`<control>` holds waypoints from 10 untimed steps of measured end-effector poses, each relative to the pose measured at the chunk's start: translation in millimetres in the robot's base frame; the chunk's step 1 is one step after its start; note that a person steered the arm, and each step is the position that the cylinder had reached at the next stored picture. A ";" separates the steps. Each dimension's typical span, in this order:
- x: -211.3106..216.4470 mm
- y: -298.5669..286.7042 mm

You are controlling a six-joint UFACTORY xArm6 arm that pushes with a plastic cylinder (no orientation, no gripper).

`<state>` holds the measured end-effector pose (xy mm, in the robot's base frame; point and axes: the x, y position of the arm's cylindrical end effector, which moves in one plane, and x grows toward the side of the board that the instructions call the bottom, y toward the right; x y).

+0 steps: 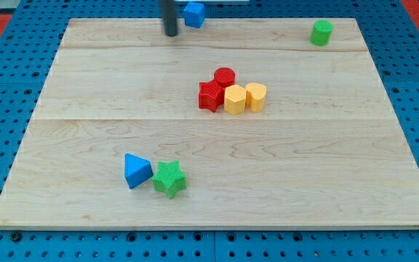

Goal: Move the green circle to the bottom side

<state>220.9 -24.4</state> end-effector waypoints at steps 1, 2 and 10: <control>-22.8 107.1; -28.9 138.8; 156.4 230.5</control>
<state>377.3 206.1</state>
